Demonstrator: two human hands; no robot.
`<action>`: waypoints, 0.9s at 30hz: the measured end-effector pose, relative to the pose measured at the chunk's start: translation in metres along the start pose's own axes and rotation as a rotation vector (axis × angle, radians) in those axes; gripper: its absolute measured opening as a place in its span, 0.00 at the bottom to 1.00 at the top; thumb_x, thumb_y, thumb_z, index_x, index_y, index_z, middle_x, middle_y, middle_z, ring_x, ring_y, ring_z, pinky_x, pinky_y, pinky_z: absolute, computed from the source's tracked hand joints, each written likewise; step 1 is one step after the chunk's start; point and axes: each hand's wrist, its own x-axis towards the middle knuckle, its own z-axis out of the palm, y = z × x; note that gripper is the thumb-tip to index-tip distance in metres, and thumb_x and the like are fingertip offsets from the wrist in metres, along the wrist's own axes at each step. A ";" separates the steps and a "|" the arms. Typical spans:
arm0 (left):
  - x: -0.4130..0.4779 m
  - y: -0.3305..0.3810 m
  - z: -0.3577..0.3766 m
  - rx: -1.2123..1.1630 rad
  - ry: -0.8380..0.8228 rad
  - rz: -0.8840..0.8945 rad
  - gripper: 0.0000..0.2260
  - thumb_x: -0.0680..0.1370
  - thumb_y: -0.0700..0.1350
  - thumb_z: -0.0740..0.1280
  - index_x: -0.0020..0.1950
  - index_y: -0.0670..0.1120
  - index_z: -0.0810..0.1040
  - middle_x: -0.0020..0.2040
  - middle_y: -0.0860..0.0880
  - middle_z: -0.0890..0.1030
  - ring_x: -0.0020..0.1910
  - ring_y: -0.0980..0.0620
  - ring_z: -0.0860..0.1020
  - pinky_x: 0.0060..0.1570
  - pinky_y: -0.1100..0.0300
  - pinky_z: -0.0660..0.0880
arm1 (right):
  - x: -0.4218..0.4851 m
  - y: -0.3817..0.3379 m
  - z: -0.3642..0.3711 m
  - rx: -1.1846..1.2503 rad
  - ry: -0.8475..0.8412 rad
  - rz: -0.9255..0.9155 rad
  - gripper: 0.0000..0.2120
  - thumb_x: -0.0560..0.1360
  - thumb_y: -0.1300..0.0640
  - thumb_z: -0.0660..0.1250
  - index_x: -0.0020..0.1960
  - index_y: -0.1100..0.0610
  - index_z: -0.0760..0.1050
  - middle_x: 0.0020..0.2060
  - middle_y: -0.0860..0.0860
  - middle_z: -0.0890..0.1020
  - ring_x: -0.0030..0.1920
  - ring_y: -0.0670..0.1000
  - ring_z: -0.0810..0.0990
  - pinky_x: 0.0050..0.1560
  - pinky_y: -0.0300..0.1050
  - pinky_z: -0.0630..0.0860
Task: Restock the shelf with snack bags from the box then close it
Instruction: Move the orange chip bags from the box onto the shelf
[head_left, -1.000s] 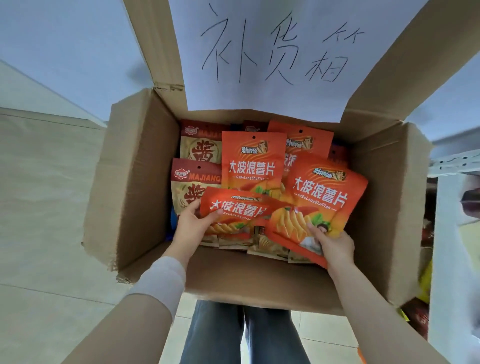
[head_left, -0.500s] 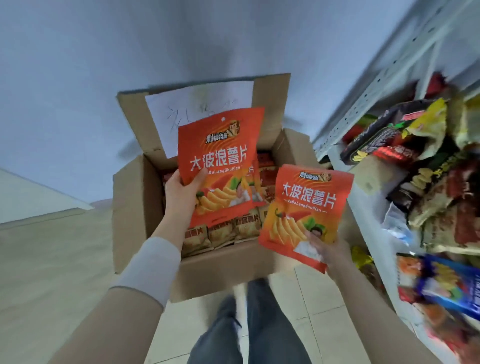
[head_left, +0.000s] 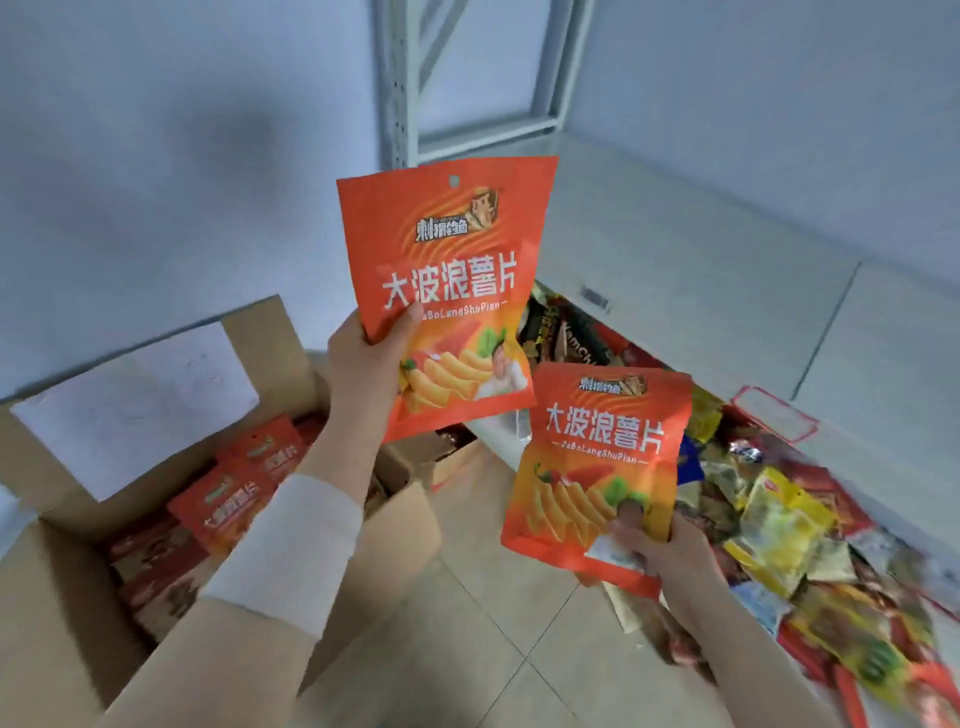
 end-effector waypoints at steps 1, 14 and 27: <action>-0.012 0.005 0.025 -0.013 -0.039 0.011 0.04 0.73 0.51 0.71 0.42 0.57 0.76 0.41 0.61 0.80 0.42 0.62 0.79 0.40 0.67 0.75 | -0.007 0.001 -0.026 0.013 0.036 -0.012 0.07 0.70 0.62 0.73 0.46 0.62 0.77 0.34 0.56 0.82 0.31 0.53 0.81 0.30 0.45 0.77; -0.184 0.065 0.347 -0.192 -0.570 0.039 0.02 0.73 0.48 0.72 0.43 0.54 0.79 0.41 0.58 0.83 0.45 0.59 0.82 0.46 0.61 0.77 | -0.063 0.028 -0.369 0.214 0.507 -0.109 0.11 0.67 0.54 0.75 0.46 0.55 0.78 0.40 0.55 0.85 0.42 0.60 0.83 0.50 0.63 0.78; -0.239 0.046 0.609 -0.233 -0.869 0.003 0.02 0.73 0.47 0.71 0.42 0.51 0.80 0.36 0.58 0.84 0.37 0.60 0.83 0.37 0.66 0.78 | 0.018 0.022 -0.558 0.303 0.799 -0.215 0.08 0.69 0.63 0.72 0.47 0.57 0.78 0.43 0.58 0.84 0.43 0.60 0.83 0.47 0.55 0.79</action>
